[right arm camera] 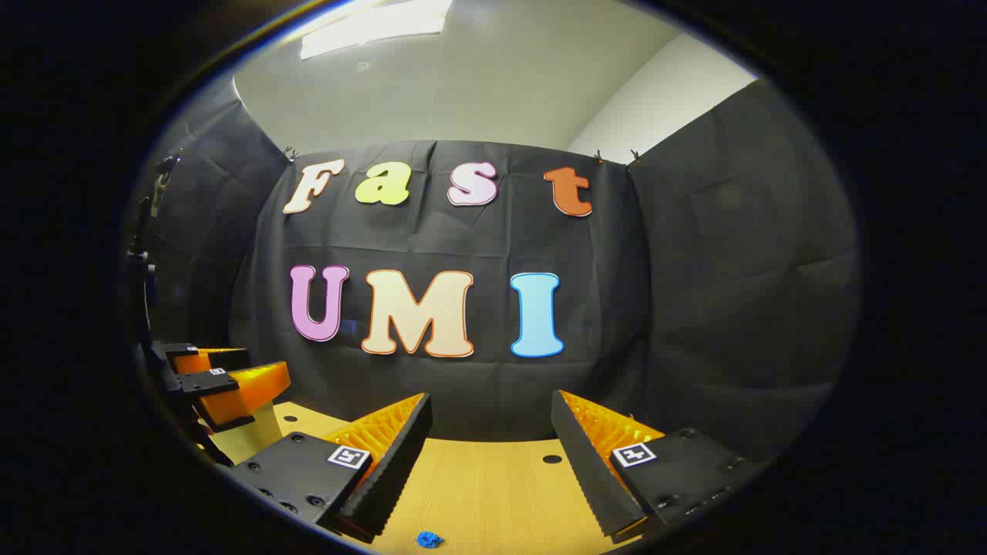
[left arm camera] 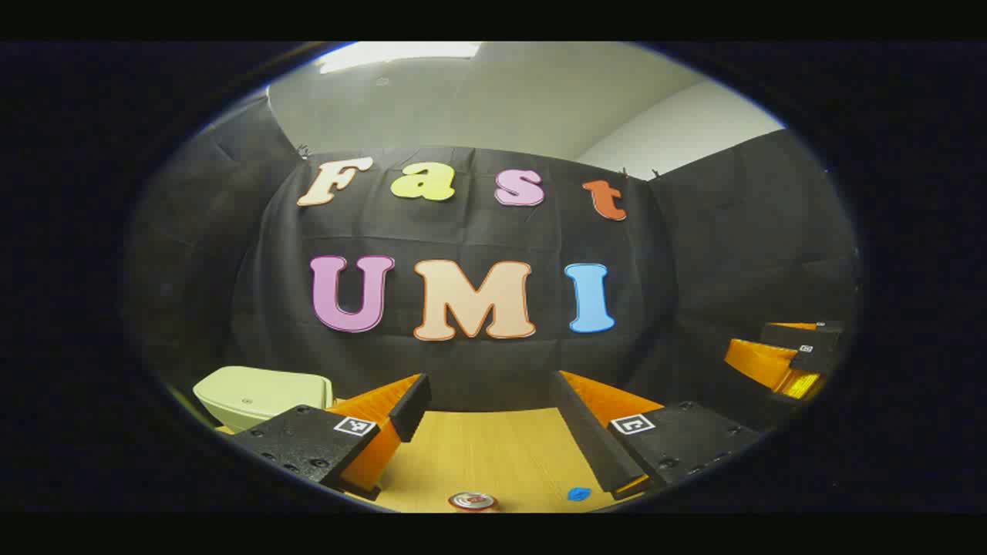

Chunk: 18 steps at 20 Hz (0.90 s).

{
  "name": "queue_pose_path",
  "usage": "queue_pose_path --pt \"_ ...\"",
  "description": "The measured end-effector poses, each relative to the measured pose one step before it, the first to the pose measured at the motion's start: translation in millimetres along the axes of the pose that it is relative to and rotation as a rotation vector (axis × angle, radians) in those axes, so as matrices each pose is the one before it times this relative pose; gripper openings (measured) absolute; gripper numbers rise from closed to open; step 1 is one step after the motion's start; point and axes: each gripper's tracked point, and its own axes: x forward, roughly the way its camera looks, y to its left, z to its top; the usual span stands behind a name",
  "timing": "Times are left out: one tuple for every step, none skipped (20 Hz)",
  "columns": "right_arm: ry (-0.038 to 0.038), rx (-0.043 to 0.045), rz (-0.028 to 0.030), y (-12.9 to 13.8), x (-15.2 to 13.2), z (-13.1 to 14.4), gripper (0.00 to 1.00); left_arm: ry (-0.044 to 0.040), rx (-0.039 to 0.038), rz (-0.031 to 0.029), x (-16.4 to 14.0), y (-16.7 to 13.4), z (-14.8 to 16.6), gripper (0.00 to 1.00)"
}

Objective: Press the lid of the desktop garbage bin to open it, pick up the crumpled paper on the desktop and throw it into the bin, then pick up the pop can on the desktop and drop it into the bin, and finally close the garbage bin lid.

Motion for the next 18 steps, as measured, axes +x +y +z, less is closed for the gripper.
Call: queue_pose_path --pt "-0.00021 -0.00479 -0.00516 -1.19 1.33 -0.41 0.98 -0.00735 0.00355 0.00584 0.5 0.82 1.81 0.94" --pt "-0.00361 -0.01634 -0.02829 -5.62 0.55 -0.11 0.98 -0.00814 -0.00255 0.01033 -0.01 1.04 0.09 0.94" --pt "-0.00704 -0.00867 -0.03517 -7.84 -0.09 -1.29 0.99 0.01168 -0.01027 0.00808 0.98 0.54 -2.85 0.94" --pt "-0.00218 0.01178 -0.01247 -0.32 -0.1 -2.07 0.99 0.016 -0.00667 0.00496 1.08 -2.12 -6.52 0.94" --pt "0.00431 0.0273 0.01813 9.0 -1.44 -4.44 0.98 0.00802 -0.00155 0.01372 -0.26 2.41 -2.57 0.94" --pt "0.00702 0.02671 0.02968 9.82 -0.73 -4.44 0.98 -0.00014 0.00338 0.01027 -0.25 1.97 0.44 0.94" --pt "0.00803 0.01106 0.02423 6.76 -0.82 -6.61 0.98 0.00573 0.00903 0.0083 -0.37 2.3 -0.95 0.94" --pt "0.01119 -0.00722 0.01233 3.73 1.75 -4.69 0.98 0.00108 0.00912 0.00464 -0.34 1.74 -1.65 0.94" --pt "0.00744 -0.01704 0.01054 1.62 0.55 -3.24 0.99 -0.00295 0.0053 0.00472 -1.16 2.55 1.54 0.94" --pt "-0.00056 -0.01919 0.01372 3.64 0.69 0.35 0.98 -0.00832 0.00166 0.01091 -1.98 4.73 2.21 0.94" --pt "-0.00494 -0.01471 0.00987 4.16 -0.31 2.25 0.98 -0.00438 -0.00274 0.01206 -3.14 5.36 1.42 0.94" --pt "-0.00256 -0.00474 0.00734 3.35 -0.31 1.84 0.98 0.0023 -0.00168 0.00658 -0.91 3.1 -2.27 0.94" --pt "-0.00055 0.00681 0.01037 3.78 -0.54 -0.08 0.98 0.0049 0.00221 0.00824 -2.0 4.74 -1.0 0.94" --pt "0.00215 0.00996 0.01695 5.96 -1.05 0.01 0.98 0.00321 0.00742 0.01189 -2.16 5.45 -1.8 0.94" --pt "0.00216 0.00054 0.00912 5.07 0.03 -0.28 0.98 0.00339 0.00669 0.01088 -1.45 6.45 -1.16 0.94" --pt "0.00255 -0.01192 0.00466 2.11 -0.76 0.28 0.98 0.00406 0.0025 0.00634 -0.29 3.3 -1.55 0.94" --pt "0.00181 -0.01623 0.00592 1.71 -0.03 -1.33 0.98 -0.00081 0.0006 0.00229 -1.02 3.2 -0.79 0.94" --pt "0.00394 -0.01218 0.00634 3.19 0.15 -0.08 0.98 -0.00145 0.00389 0.00312 0.46 2.63 -1.29 0.94"
